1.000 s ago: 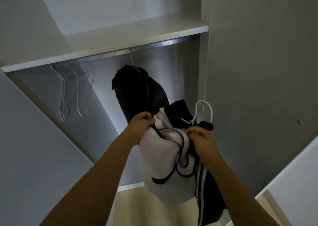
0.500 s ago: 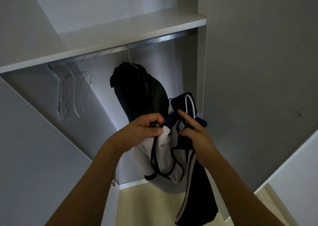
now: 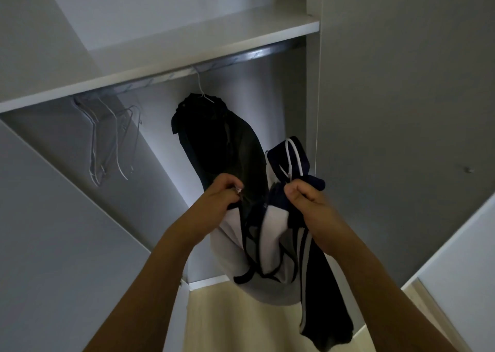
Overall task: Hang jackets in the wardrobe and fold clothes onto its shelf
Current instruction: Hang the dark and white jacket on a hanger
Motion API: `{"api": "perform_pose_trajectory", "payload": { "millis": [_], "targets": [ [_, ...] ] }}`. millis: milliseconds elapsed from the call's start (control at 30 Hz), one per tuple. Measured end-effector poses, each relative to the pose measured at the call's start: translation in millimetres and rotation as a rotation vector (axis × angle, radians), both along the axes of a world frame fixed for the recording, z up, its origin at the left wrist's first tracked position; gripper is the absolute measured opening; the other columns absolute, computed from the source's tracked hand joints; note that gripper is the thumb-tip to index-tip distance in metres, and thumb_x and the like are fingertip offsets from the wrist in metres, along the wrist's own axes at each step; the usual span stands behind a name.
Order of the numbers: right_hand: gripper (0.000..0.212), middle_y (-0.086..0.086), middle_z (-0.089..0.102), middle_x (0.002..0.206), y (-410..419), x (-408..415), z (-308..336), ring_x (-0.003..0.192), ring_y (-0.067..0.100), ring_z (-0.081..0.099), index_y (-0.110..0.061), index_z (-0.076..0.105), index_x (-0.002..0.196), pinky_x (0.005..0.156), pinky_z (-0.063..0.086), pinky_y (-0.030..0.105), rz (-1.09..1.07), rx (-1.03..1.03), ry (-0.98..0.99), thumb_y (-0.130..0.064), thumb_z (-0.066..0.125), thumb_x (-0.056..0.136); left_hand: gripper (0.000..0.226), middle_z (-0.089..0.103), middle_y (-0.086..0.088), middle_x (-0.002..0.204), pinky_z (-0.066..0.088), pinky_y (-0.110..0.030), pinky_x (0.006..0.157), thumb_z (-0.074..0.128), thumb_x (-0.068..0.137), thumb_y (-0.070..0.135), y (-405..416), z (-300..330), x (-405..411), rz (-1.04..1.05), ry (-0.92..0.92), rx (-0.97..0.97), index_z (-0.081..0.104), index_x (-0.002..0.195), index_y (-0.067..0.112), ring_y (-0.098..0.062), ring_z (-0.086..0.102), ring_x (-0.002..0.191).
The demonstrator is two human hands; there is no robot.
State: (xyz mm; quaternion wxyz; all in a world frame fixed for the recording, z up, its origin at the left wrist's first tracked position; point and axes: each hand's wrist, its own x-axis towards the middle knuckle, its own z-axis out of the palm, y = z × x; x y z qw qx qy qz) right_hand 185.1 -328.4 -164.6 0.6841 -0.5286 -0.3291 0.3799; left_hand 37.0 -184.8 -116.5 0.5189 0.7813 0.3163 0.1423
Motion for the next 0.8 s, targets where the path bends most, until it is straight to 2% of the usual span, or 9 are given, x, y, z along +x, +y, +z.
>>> {"api": "perform_pose_trajectory", "payload": {
  "millis": [100,167,233,367,433,500,567,667,800],
  "targets": [
    [0.024,-0.007,0.058,0.073,-5.6,4.2,3.6,0.075,0.005,0.057,-0.026,0.061,0.068,0.071,0.046,0.018,0.074,-0.017,-0.066,-0.043,0.055,0.084,0.012,0.058,-0.003,0.099,0.047,-0.01,0.071,0.053,0.098,0.015,-0.8,-3.9,-3.8,0.08,-0.041,-0.022,0.049,0.101,0.026,-0.014,0.059,0.092],
    [0.024,-0.004,0.061,0.076,-6.6,4.5,6.6,0.077,0.007,0.059,-0.023,0.064,0.072,0.073,0.048,0.019,0.117,-0.027,-0.093,-0.042,0.055,0.085,0.007,0.062,-0.006,0.097,0.048,-0.016,0.08,0.054,0.097,0.016,-4.3,-4.0,-4.4,0.021,-0.061,-0.057,0.051,0.101,0.022,-0.016,0.062,0.093],
    [0.024,-0.002,0.063,0.079,-6.7,3.5,9.0,0.079,0.01,0.061,-0.02,0.065,0.074,0.074,0.049,0.021,0.147,-0.042,-0.12,-0.036,0.055,0.09,0.008,0.065,-0.007,0.092,0.05,-0.024,0.086,0.055,0.096,0.008,-8.0,-3.5,-3.5,-0.05,-0.134,-0.142,0.056,0.1,0.015,-0.015,0.064,0.091],
    [0.03,-0.007,0.064,0.075,-10.3,1.2,13.0,0.075,0.005,0.062,-0.027,0.066,0.07,0.068,0.047,0.016,0.205,-0.048,-0.142,-0.024,0.052,0.097,0.018,0.068,-0.006,0.089,0.051,-0.025,0.08,0.058,0.092,-0.001,-12.4,-0.2,0.5,-0.102,-0.203,-0.234,0.054,0.1,0.015,-0.014,0.066,0.085],
    [0.025,-0.005,0.067,0.079,-10.4,0.5,15.2,0.079,0.008,0.064,-0.022,0.069,0.077,0.071,0.049,0.017,0.196,-0.058,-0.176,-0.023,0.053,0.097,0.016,0.068,-0.005,0.085,0.051,-0.027,0.08,0.059,0.092,0.001,-12.3,1.8,1.5,-0.117,-0.192,-0.23,0.055,0.097,0.016,-0.016,0.066,0.083],
    [0.02,-0.001,0.073,0.092,-7.2,0.4,15.2,0.09,0.012,0.068,-0.014,0.073,0.093,0.079,0.051,0.017,0.137,-0.055,-0.234,-0.016,0.054,0.097,0.012,0.068,-0.006,0.084,0.051,-0.03,0.083,0.059,0.092,0.003,-11.4,3.7,2.3,-0.119,-0.172,-0.197,0.057,0.095,0.014,-0.018,0.066,0.083],
    [0.021,0.0,0.074,0.099,-4.1,-1.0,15.8,0.096,0.01,0.069,-0.015,0.074,0.1,0.081,0.05,0.015,0.087,-0.03,-0.239,-0.011,0.054,0.096,0.01,0.069,-0.006,0.083,0.052,-0.029,0.083,0.059,0.092,0.002,-11.1,4.9,3.2,-0.112,-0.176,-0.183,0.058,0.094,0.013,-0.017,0.066,0.082],
    [0.027,-0.003,0.075,0.091,-2.6,-3.0,18.5,0.089,0.008,0.07,-0.027,0.077,0.086,0.075,0.05,0.012,0.067,-0.031,-0.188,-0.011,0.057,0.095,0.011,0.07,-0.003,0.081,0.052,-0.024,0.079,0.058,0.092,0.001,-10.7,6.1,3.2,-0.11,-0.192,-0.167,0.059,0.093,0.012,-0.015,0.067,0.08],
    [0.027,-0.005,0.071,0.076,-2.6,-1.3,23.6,0.076,0.006,0.068,-0.026,0.074,0.072,0.067,0.049,0.012,0.084,-0.053,-0.175,-0.017,0.06,0.093,0.011,0.071,-0.003,0.084,0.053,-0.026,0.08,0.058,0.092,0.001,-9.5,8.8,1.3,-0.106,-0.214,-0.112,0.061,0.092,0.012,-0.016,0.067,0.082]
  ]
}}
